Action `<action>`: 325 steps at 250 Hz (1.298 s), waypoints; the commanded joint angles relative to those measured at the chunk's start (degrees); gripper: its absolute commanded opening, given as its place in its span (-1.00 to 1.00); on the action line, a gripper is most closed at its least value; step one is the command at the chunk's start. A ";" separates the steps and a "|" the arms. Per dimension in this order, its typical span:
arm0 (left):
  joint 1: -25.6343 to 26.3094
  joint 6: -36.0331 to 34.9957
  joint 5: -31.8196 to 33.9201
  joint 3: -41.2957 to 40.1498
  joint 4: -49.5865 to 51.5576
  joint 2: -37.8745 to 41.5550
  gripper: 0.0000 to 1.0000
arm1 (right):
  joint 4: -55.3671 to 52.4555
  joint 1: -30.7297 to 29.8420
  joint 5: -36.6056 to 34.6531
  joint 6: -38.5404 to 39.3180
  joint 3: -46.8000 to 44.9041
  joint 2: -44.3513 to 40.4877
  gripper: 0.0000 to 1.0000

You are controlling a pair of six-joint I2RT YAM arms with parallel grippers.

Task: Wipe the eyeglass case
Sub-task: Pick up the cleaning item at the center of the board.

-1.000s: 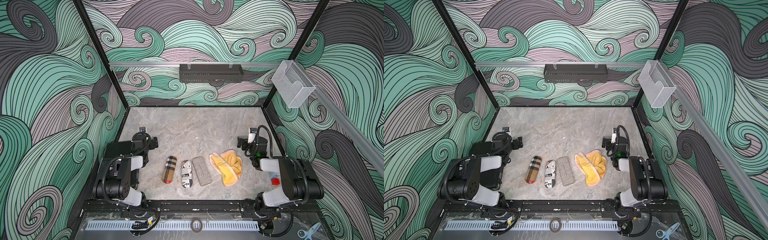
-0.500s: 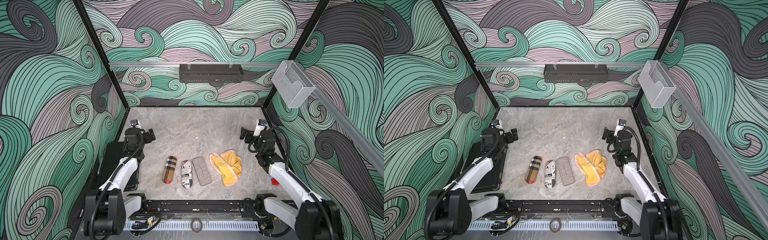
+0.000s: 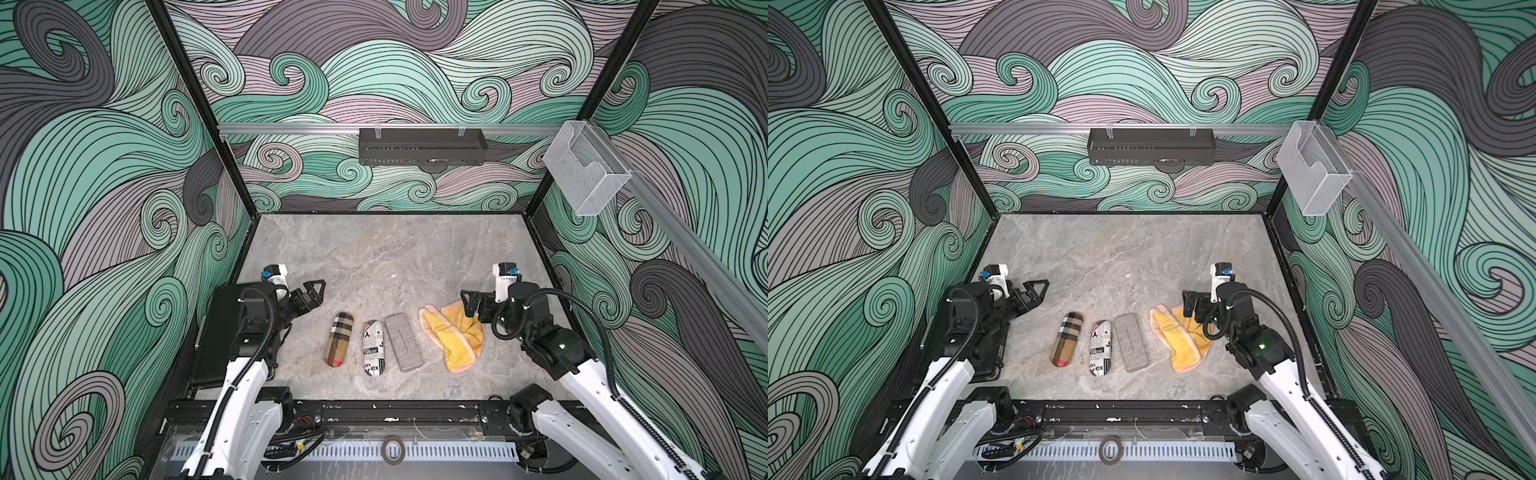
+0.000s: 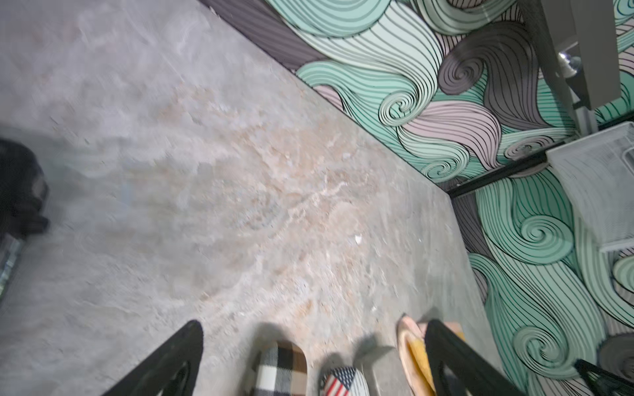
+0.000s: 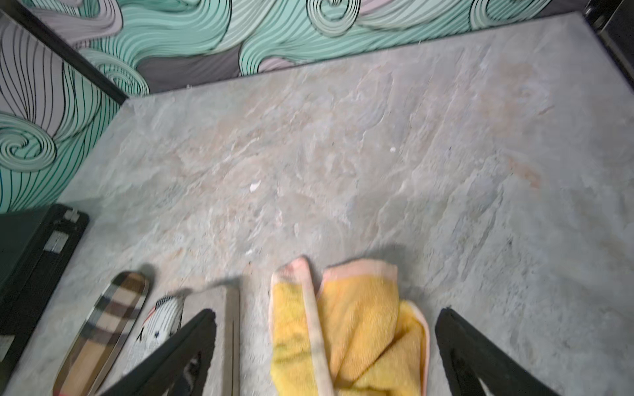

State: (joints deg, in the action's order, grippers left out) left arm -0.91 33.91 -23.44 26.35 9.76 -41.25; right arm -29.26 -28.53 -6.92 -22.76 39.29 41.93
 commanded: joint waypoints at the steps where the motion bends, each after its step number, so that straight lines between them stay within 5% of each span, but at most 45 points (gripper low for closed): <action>1: 1.34 5.06 -8.58 -1.79 1.54 2.43 0.98 | -11.91 -5.33 -3.20 -6.01 0.29 2.35 0.99; 61: 6.55 7.44 -12.77 -3.91 -1.21 2.90 0.98 | -8.86 -8.39 -1.61 -6.94 -2.10 8.87 0.99; 136: 15.58 6.65 -6.61 -4.07 -2.55 1.10 0.98 | -5.26 -8.43 -1.60 -6.40 -4.42 14.32 0.96; 325: 25.03 4.65 -0.64 -4.24 -8.45 -4.05 0.98 | 0.45 -8.09 -4.34 -1.96 -0.11 31.88 0.95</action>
State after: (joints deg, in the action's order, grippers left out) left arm 22.98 39.51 -26.04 21.71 2.59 -45.19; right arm -30.74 -36.69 -9.23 -25.36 37.23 71.11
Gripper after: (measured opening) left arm 0.988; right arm 0.986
